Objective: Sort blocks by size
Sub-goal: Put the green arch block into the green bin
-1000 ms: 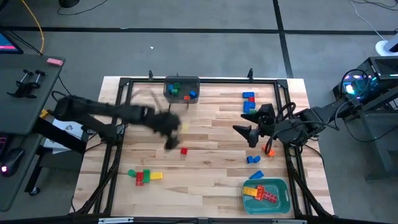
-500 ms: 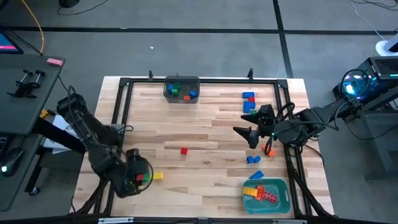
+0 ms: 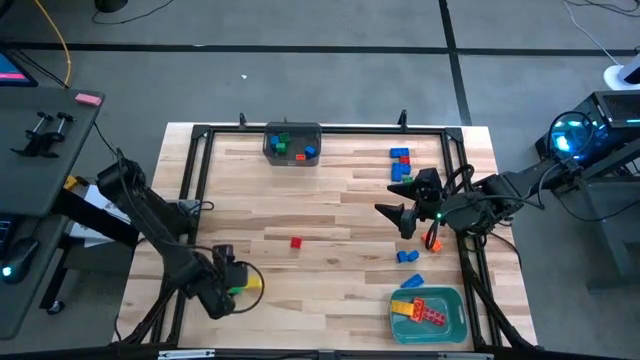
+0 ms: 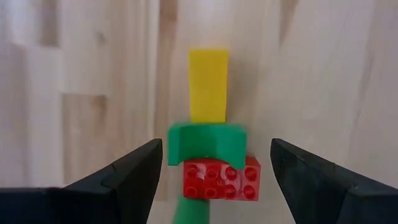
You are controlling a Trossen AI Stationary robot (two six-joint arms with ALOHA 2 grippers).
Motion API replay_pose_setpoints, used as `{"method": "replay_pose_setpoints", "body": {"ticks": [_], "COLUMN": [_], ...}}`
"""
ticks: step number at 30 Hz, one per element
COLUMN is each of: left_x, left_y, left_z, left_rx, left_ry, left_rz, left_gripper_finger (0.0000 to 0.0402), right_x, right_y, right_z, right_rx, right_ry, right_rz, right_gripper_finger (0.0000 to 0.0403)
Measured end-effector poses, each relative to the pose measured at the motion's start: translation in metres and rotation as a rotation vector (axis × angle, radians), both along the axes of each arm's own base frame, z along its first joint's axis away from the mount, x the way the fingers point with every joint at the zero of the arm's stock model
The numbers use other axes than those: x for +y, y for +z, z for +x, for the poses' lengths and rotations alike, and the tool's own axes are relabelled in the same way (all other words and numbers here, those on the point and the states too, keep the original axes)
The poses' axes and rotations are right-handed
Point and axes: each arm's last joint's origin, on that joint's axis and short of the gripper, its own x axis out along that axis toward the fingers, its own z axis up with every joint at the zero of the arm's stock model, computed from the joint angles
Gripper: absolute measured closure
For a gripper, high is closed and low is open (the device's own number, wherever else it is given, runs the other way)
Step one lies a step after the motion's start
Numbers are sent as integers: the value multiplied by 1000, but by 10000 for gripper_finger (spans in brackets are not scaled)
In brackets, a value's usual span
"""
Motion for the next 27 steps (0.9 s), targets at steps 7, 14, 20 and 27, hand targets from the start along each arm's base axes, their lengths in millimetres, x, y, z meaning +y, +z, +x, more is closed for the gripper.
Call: {"method": "replay_pose_setpoints", "body": {"ticks": [7, 14, 20, 27], "left_x": [6, 8, 17, 20], "left_y": [-25, -39, -46, -48], "left_z": [-6, -9, -10, -8], "left_rx": [24, 16, 29, -36], "left_ry": [-1, -91, -83, -74], "left_rz": [-5, -31, 11, 87], "left_gripper_finger": [119, 119, 119, 119], "right_x": [0, 0, 0, 0], "right_y": [0, 0, 0, 0], "right_z": [0, 0, 0, 0], "right_rx": [-1, -1, -1, -1], "right_ry": [0, 3, 2, 2], "right_rz": [6, 9, 9, 10], "right_gripper_finger": [50, 50, 50, 50]}}
